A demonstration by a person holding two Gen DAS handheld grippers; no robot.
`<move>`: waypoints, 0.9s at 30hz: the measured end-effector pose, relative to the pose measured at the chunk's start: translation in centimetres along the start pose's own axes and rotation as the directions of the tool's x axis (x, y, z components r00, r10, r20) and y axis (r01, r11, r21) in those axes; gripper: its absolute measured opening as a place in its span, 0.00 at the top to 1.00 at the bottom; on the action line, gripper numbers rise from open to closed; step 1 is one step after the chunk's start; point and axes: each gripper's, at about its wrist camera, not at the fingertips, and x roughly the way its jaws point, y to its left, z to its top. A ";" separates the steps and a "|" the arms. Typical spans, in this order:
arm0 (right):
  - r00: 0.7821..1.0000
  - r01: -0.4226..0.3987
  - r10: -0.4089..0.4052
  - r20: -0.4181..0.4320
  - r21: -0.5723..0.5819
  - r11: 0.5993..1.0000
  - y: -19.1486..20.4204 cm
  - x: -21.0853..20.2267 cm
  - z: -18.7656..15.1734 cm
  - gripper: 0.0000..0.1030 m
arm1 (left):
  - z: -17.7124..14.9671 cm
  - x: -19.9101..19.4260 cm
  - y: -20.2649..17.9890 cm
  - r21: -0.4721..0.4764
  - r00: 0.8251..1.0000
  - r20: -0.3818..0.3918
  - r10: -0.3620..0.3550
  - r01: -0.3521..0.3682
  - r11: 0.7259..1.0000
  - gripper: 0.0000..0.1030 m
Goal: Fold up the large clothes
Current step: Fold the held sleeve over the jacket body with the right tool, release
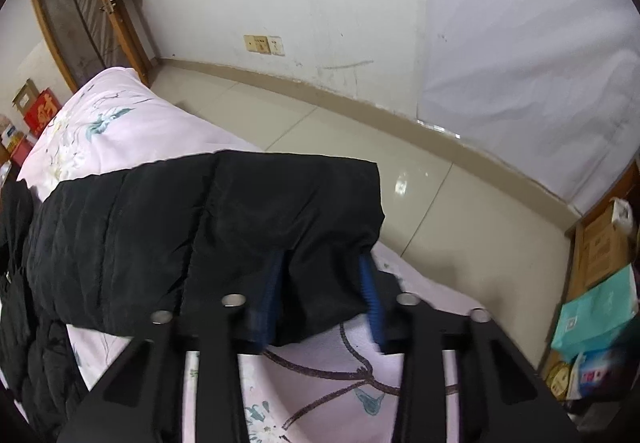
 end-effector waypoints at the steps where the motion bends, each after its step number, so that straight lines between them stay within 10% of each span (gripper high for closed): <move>1: 1.000 0.001 -0.001 0.013 -0.003 1.000 0.1 -0.4 0.0 0.77 | 0.0 -0.1 0.1 0.000 1.000 0.000 0.001 -0.001 1.000 0.21; 12: 0.971 -0.046 0.086 0.222 -0.180 0.983 6.0 -7.8 2.1 0.82 | 0.9 -0.9 1.9 -0.020 1.000 0.028 0.008 -0.007 1.000 0.21; 27: 0.933 -0.163 0.286 0.219 -0.453 0.877 20.3 -12.8 -1.1 0.88 | 1.2 -1.9 6.4 -0.091 0.998 0.051 0.021 -0.016 0.996 0.21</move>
